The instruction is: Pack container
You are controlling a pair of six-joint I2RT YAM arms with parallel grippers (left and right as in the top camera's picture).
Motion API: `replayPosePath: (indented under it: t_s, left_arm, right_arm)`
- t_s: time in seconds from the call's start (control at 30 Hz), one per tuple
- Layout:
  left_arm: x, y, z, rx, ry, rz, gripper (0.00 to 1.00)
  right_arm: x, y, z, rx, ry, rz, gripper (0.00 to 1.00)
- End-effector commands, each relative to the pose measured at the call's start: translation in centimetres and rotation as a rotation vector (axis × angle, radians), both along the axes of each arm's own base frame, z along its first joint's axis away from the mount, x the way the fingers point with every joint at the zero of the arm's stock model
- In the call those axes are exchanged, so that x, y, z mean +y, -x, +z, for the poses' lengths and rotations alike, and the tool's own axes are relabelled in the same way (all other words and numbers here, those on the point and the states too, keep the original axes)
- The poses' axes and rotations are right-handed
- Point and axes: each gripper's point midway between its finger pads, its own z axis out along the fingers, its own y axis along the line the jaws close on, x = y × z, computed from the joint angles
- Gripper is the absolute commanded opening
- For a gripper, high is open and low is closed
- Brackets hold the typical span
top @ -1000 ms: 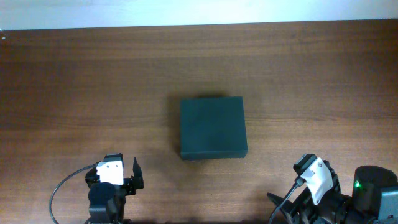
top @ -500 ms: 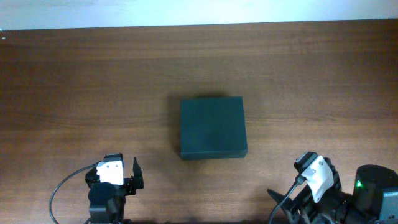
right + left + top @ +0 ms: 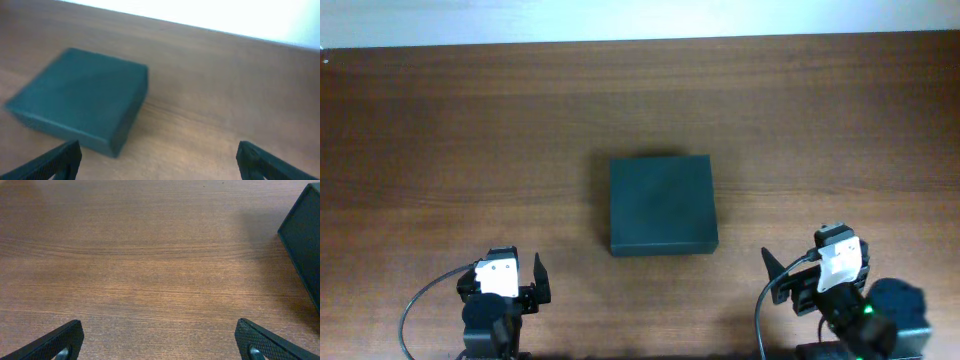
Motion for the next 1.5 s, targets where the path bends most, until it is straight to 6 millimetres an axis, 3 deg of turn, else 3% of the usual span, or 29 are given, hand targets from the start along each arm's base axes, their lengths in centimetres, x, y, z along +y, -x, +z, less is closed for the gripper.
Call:
replayPosePath:
  t_s: [0.0,0.17,0.53,0.9,1.47]
  left_arm:
    - [0.0,0.0,-0.2,0.002,-0.020,-0.008,0.99]
    - [0.0,0.0,-0.2,0.002,-0.020,-0.008,0.99]
    - [0.0,0.0,-0.2,0.003,-0.020,-0.008,0.99]
    - [0.0,0.0,-0.2,0.002,-0.020,-0.008,0.99]
    - [0.0,0.0,-0.2,0.003,-0.020,-0.008,0.99]
  right_arm:
    - [-1.9,-0.3,-2.6,0.019,-0.082,-0.168,0.99]
    - [-2.2,-0.6,-6.6,0.041,-0.145,-0.220,0.99]
    - [-2.2,-0.6,-12.4,0.140,-0.136,-0.233,0.99]
    - [-2.1,-0.2,-13.3,0.175,-0.133,-0.227,0.99]
    - [-2.1,-0.2,-13.3,0.174,-0.132,-0.228,0.99]
